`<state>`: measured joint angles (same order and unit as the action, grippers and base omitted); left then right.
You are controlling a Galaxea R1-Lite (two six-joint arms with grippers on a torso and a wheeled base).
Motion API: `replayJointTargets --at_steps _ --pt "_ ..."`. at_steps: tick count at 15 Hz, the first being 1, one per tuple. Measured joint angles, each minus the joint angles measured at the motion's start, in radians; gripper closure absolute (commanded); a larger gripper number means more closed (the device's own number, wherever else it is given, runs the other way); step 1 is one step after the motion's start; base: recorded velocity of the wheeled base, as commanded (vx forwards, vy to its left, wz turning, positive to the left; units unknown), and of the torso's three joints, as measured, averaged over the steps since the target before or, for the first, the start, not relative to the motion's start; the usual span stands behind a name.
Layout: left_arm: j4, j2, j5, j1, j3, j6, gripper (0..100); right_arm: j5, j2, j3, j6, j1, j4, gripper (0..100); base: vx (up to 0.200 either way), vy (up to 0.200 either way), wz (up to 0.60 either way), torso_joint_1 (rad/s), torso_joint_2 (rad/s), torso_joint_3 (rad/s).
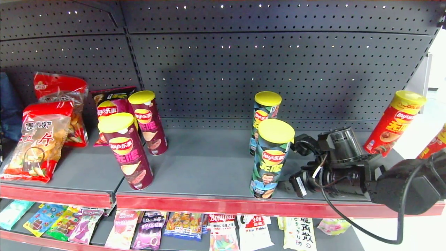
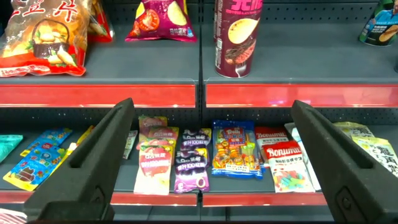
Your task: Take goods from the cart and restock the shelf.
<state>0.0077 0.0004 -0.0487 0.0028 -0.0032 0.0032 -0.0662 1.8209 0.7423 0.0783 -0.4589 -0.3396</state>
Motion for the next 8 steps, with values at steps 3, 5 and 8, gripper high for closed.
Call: replayJointTargets --at_steps 3,5,8 --pt "0.0 0.0 0.0 0.0 0.0 0.0 0 0.0 0.005 0.008 0.0 -0.001 0.0 0 0.0 0.0 0.0 0.0 0.0 0.0" --pt "0.0 0.0 0.0 0.0 0.0 0.0 0 0.0 0.006 0.009 0.0 -0.003 0.0 0 0.0 0.0 0.0 0.0 0.0 0.0" --pt "0.0 0.0 0.0 0.0 0.0 0.0 0 0.0 0.008 0.012 0.0 -0.009 0.001 0 0.0 0.0 0.0 0.0 0.0 0.0"
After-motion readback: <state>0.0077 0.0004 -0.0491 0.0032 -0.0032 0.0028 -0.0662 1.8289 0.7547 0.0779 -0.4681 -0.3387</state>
